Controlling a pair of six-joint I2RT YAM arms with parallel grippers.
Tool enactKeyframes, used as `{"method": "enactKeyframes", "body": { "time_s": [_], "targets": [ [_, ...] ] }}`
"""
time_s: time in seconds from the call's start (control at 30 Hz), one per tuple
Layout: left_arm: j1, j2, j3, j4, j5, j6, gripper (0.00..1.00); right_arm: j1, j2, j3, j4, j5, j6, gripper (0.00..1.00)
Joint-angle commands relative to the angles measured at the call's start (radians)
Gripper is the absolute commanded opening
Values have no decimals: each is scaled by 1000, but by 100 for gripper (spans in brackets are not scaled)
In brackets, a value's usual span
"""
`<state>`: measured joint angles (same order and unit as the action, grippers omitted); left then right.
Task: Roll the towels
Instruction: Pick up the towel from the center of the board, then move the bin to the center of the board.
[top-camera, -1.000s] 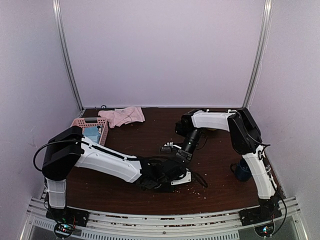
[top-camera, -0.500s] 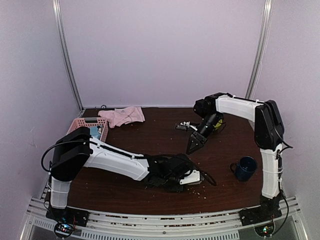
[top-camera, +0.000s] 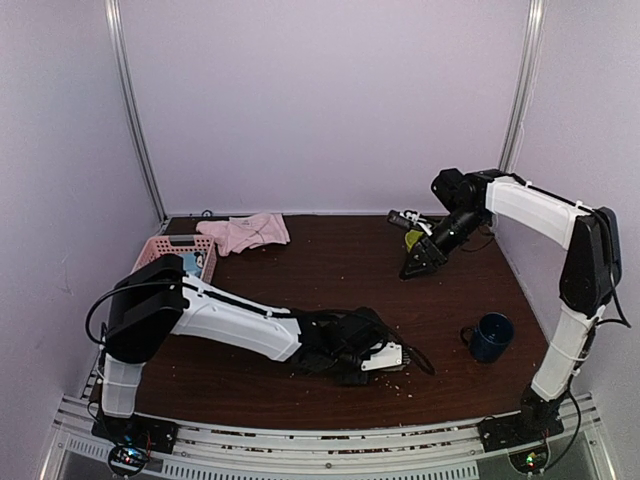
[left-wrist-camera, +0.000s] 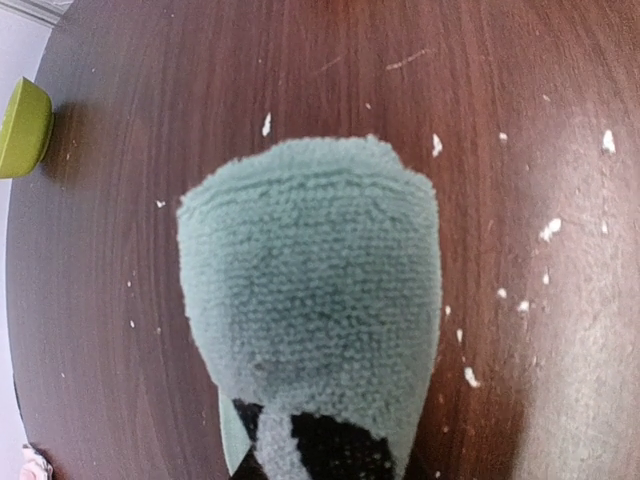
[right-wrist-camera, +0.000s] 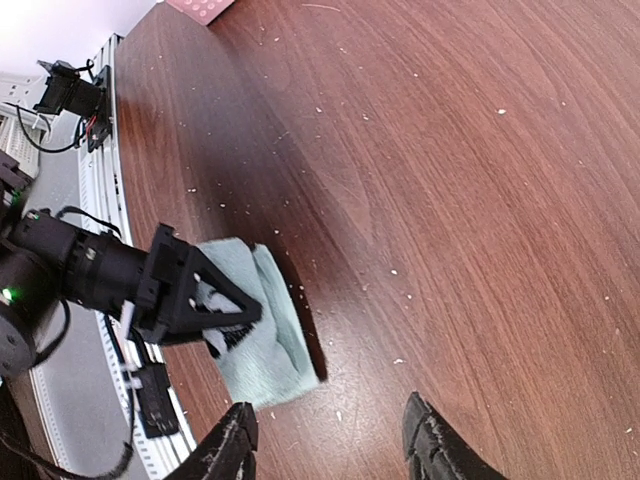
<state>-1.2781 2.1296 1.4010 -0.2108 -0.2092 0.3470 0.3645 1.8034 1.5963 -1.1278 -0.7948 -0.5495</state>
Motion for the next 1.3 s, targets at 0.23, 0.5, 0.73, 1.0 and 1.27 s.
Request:
{"method": "enactKeyframes", "body": {
  "time_s": [0.23,0.5,0.73,1.0,1.27],
  "targets": [
    [142,-391,-258,-105,-86,37,0,-71,-67,-106,120,-50,-22,51],
    [358,-774,-485,-88,-238,120,0,-80,-70,-165,142,-110,-57,50],
    [611,-938,-552,-196,-350,195,0,-85,-54,-190,133,-148,-89,50],
    [919,-1156,-667,-122,-230,433,0,-84,-41,-217,99,-181,-143,49],
    [1081,-1013,-640,-104,-2,584,0,-85,-10,-197,-23,-241,-275,47]
  ]
}}
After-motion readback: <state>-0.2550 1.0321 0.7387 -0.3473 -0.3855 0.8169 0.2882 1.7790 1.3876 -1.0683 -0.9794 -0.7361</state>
